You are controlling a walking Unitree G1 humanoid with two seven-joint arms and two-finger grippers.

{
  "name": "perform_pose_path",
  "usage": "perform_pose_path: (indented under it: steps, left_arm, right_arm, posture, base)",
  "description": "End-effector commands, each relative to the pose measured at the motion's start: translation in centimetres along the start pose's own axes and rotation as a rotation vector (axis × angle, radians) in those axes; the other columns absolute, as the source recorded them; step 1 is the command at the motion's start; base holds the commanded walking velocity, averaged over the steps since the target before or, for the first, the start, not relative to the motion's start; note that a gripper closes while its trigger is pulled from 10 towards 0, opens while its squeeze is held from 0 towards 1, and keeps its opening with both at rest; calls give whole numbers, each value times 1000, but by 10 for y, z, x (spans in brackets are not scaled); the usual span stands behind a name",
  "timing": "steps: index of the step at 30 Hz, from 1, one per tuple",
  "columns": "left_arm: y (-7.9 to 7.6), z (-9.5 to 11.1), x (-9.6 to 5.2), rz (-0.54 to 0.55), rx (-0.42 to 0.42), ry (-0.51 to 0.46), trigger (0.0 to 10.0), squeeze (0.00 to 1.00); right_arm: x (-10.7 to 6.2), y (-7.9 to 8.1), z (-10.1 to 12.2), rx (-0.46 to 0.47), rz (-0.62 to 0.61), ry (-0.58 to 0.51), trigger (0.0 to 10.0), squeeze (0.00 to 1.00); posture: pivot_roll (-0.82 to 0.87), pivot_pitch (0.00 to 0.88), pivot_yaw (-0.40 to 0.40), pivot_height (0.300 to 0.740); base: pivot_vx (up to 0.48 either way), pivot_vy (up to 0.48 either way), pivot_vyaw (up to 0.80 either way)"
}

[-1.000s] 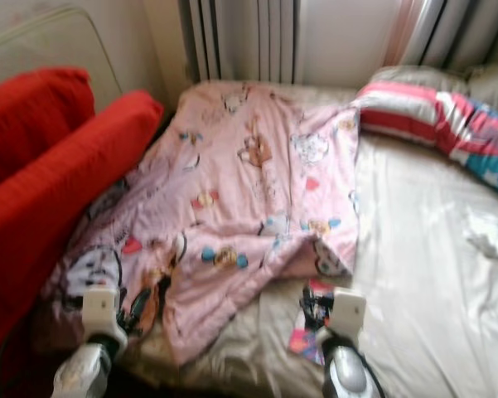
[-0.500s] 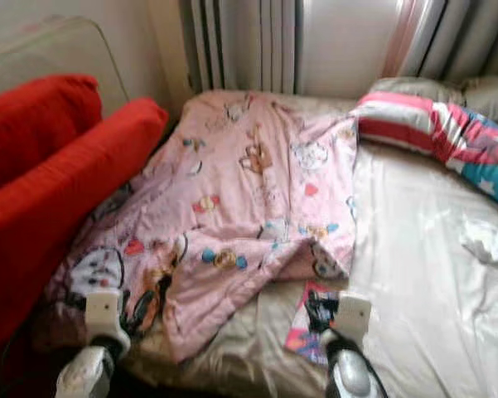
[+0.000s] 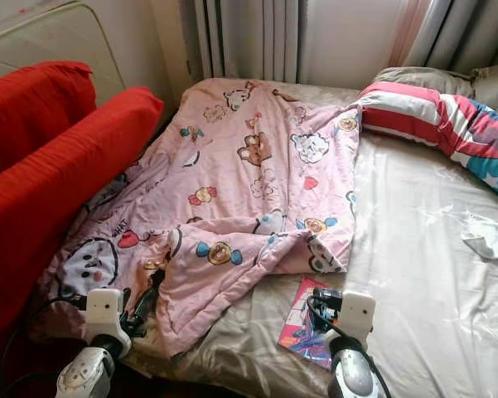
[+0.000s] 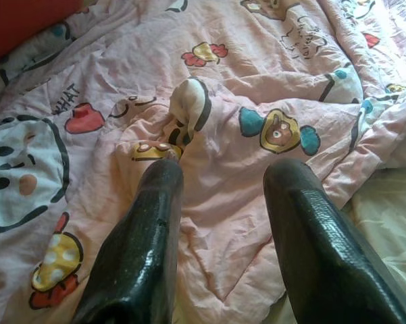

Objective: Clean up the room

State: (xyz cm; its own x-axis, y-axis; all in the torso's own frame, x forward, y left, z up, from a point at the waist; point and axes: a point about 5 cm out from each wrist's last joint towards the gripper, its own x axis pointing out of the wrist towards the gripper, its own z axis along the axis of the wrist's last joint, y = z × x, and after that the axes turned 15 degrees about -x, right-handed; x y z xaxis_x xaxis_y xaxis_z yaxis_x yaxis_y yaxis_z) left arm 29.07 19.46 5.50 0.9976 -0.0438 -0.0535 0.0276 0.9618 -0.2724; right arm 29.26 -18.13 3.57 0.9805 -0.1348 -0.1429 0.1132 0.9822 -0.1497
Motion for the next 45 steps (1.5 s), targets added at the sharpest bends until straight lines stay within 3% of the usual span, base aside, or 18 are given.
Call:
perform_pose_path:
  steps: [1, 11, 41, 45]
  left_arm:
    - [3, -6, -6, 15, -1, 18, 10000, 0]
    - [4, -6, -7, 15, 2, 20, 10000, 0]
    - [3, -8, -9, 18, 3, 38, 10000, 0]
    - [3, -8, -9, 18, 4, 39, 10000, 0]
  right_arm:
    - [-4, 1, -8, -7, 4, 37, 10000, 0]
    - [-4, 3, -9, -15, 9, 42, 10000, 0]
    - [-7, 8, -13, -14, 32, 64, 10000, 0]
    - [-7, 10, -13, -15, 43, 61, 10000, 0]
  posture:
    - [-1, 223, 43, 702]
    - [4, 220, 43, 637]
    - [5, 236, 42, 637]
    - [5, 236, 42, 614]
  base:
    - [0, 0, 0]
    - [0, 0, 0]
    - [0, 0, 0]
    - [0, 0, 0]
